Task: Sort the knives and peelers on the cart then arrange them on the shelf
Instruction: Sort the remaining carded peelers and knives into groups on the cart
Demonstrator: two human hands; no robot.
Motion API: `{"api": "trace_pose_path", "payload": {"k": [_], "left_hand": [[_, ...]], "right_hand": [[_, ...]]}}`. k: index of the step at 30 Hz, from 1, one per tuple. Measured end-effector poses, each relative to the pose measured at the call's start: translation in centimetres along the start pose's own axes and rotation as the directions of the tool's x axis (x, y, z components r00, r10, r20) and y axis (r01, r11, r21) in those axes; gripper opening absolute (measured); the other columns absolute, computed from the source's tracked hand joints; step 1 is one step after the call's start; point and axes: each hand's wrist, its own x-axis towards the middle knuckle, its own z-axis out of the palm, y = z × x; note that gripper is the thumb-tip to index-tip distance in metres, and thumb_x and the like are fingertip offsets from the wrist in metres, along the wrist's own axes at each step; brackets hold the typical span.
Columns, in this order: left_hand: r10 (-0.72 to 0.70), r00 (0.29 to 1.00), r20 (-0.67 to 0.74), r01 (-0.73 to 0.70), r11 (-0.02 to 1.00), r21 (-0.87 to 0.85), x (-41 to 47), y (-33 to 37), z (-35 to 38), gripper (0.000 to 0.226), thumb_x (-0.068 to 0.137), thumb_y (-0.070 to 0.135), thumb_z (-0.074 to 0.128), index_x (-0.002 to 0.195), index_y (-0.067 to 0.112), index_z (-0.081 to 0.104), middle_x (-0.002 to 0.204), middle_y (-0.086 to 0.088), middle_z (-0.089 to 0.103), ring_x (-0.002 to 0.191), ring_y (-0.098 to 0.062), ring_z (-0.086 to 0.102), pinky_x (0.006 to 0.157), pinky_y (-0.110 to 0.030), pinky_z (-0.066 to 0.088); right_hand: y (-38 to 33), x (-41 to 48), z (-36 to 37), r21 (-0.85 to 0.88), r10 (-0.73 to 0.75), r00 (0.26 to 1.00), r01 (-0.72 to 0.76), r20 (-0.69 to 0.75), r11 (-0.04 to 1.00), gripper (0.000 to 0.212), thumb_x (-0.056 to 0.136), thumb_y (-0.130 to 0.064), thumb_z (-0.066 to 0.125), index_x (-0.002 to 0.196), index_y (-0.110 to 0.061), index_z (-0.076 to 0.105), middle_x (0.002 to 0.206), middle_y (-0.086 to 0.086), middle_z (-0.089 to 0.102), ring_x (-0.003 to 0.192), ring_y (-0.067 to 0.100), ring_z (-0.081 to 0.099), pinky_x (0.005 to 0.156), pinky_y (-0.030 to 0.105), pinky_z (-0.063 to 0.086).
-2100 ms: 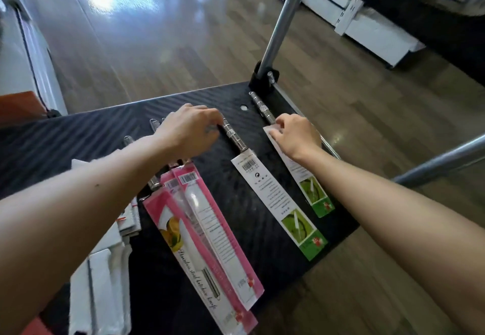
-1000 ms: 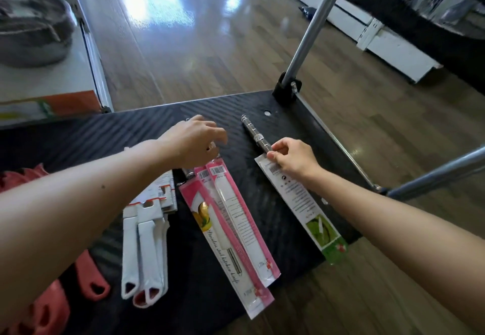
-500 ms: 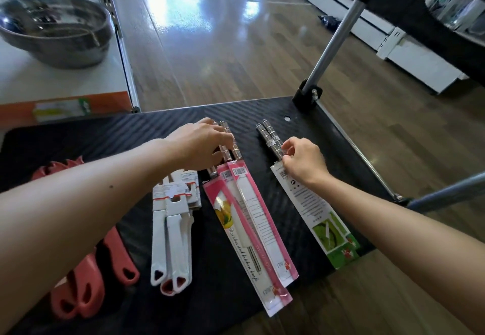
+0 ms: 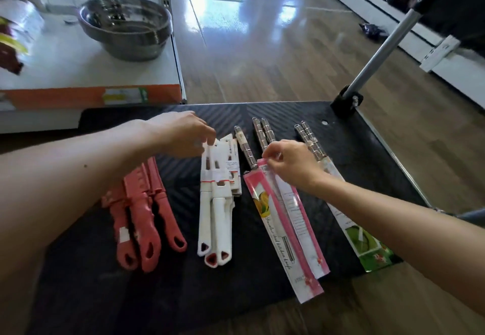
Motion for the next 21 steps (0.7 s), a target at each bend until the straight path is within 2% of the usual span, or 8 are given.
{"api": "trace_pose_path", "payload": {"k": [4, 7, 9, 11, 15, 17, 19, 21], "left_hand": [[-0.172, 0.985, 0.002, 0.17, 0.973, -0.158, -4.1, -1.8, 0.6, 0.022, 0.086, 0.029, 0.056, 0.106, 0.027, 0.064, 0.109, 0.003, 0.065, 0.102, -0.021, 0.057, 0.085, -0.032, 0.049], [-0.365, 0.93, 0.033, 0.353, 0.869, -0.347, -6.9, -2.8, 1.3, 0.022, 0.084, 0.027, 0.058, 0.106, 0.026, 0.064, 0.109, 0.001, 0.067, 0.101, -0.021, 0.061, 0.09, -0.034, 0.05], [-0.49, 0.868, 0.077, 0.466, 0.753, -0.464, -8.6, -3.6, 1.9, 0.025, 0.084, 0.026, 0.06, 0.108, 0.023, 0.065, 0.111, 0.0, 0.067, 0.103, -0.019, 0.061, 0.09, -0.03, 0.05], [-0.6, 0.787, 0.145, 0.57, 0.616, -0.543, -10.2, -4.4, 2.6, 0.025, 0.084, 0.028, 0.06, 0.107, 0.022, 0.066, 0.109, -0.001, 0.067, 0.1, -0.018, 0.062, 0.081, -0.026, 0.049], [-0.681, 0.659, 0.318, 0.655, 0.313, -0.688, -13.2, -6.0, 2.7, 0.022, 0.087, 0.029, 0.061, 0.103, 0.015, 0.066, 0.082, -0.003, 0.063, 0.067, -0.018, 0.058, 0.053, -0.021, 0.046], [-0.697, 0.613, 0.372, 0.659, 0.191, -0.728, -14.1, -6.1, 2.2, 0.022, 0.089, 0.029, 0.058, 0.103, 0.013, 0.065, 0.073, -0.001, 0.058, 0.056, -0.014, 0.052, 0.044, -0.019, 0.04], [-0.711, 0.61, 0.349, 0.613, 0.144, -0.777, -14.7, -5.8, 2.2, 0.03, 0.089, 0.031, 0.059, 0.111, 0.012, 0.064, 0.088, -0.001, 0.062, 0.071, -0.016, 0.06, 0.056, -0.023, 0.047], [-0.718, 0.644, 0.264, 0.578, 0.231, -0.783, -15.0, -4.7, 2.8, 0.039, 0.088, 0.034, 0.061, 0.121, 0.014, 0.059, 0.114, -0.003, 0.063, 0.101, -0.018, 0.061, 0.081, -0.028, 0.048]], "right_hand": [[-4.6, 1.0, 1.2, 0.077, -0.076, 0.997, 0.073, 0.033, 0.994, 0.019, 0.089, -0.014, 0.057, 0.102, -0.01, 0.07, 0.104, 0.008, 0.07, 0.094, 0.022, 0.063, 0.089, 0.038, 0.051], [-7.9, 1.4, 2.4, 0.136, -0.099, 0.993, 0.089, 0.067, 0.987, 0.019, 0.09, -0.015, 0.056, 0.103, -0.01, 0.07, 0.102, 0.008, 0.07, 0.091, 0.023, 0.065, 0.086, 0.039, 0.052], [-9.7, 1.5, 3.3, 0.194, -0.095, 0.993, 0.081, 0.065, 0.978, 0.02, 0.09, -0.015, 0.055, 0.099, -0.009, 0.071, 0.095, 0.007, 0.07, 0.085, 0.021, 0.064, 0.081, 0.035, 0.053], [-11.1, 1.7, 4.0, 0.244, -0.075, 0.996, 0.059, 0.056, 0.968, 0.02, 0.09, -0.015, 0.054, 0.098, -0.009, 0.072, 0.094, 0.004, 0.069, 0.084, 0.013, 0.058, 0.079, 0.027, 0.048], [-13.3, 1.9, 5.1, 0.271, -0.034, 0.993, 0.003, 0.109, 0.962, 0.021, 0.09, -0.019, 0.057, 0.101, -0.011, 0.073, 0.103, 0.002, 0.071, 0.1, 0.011, 0.057, 0.086, 0.021, 0.04], [-14.1, 1.9, 5.5, 0.275, -0.029, 0.985, -0.02, 0.172, 0.961, 0.021, 0.089, -0.022, 0.06, 0.102, -0.011, 0.072, 0.104, 0.003, 0.07, 0.094, 0.01, 0.058, 0.083, 0.022, 0.042], [-14.8, 2.1, 5.9, 0.279, -0.034, 0.979, -0.024, 0.201, 0.96, 0.021, 0.088, -0.025, 0.062, 0.101, -0.013, 0.072, 0.104, 0.003, 0.071, 0.097, 0.013, 0.061, 0.085, 0.025, 0.045], [-15.4, 2.2, 6.0, 0.268, -0.032, 0.973, -0.032, 0.228, 0.963, 0.024, 0.087, -0.029, 0.063, 0.103, -0.014, 0.071, 0.106, 0.003, 0.07, 0.101, 0.015, 0.062, 0.088, 0.027, 0.047]]}}
